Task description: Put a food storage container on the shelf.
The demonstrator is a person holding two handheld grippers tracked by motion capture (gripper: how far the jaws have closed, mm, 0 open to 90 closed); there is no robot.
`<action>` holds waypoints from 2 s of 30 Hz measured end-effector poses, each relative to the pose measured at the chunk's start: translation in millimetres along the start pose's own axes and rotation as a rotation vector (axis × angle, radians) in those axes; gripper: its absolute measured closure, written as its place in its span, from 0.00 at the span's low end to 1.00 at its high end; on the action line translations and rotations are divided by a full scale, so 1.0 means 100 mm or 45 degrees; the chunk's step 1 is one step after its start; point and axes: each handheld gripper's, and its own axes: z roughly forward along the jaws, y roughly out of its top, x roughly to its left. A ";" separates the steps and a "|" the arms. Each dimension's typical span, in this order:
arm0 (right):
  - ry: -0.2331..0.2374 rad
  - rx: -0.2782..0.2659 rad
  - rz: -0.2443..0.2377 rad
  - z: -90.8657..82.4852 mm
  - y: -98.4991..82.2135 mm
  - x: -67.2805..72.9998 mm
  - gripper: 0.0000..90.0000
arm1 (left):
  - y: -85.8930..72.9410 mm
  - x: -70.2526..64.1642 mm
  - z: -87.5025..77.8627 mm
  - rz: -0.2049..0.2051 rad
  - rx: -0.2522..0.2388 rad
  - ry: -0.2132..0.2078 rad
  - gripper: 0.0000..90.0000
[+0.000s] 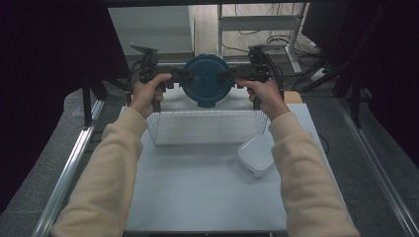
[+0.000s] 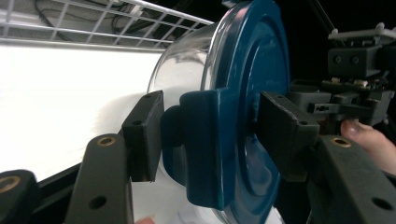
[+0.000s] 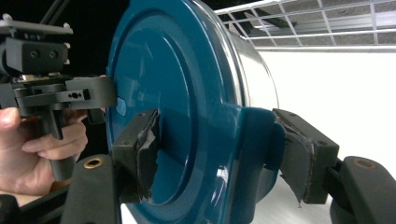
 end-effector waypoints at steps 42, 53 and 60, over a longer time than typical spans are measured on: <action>-0.249 -0.091 -0.207 -0.12 -0.03 0.19 0.15 | -0.20 -0.08 -0.19 0.226 -0.199 0.144 0.27; -0.243 -0.140 -0.421 -0.56 -0.60 0.30 0.22 | -0.80 -0.26 -0.51 0.475 -0.183 0.282 0.28; -0.262 -0.156 -0.524 -0.70 -1.10 0.24 0.26 | -1.29 -0.20 -0.71 0.529 -0.155 0.277 0.28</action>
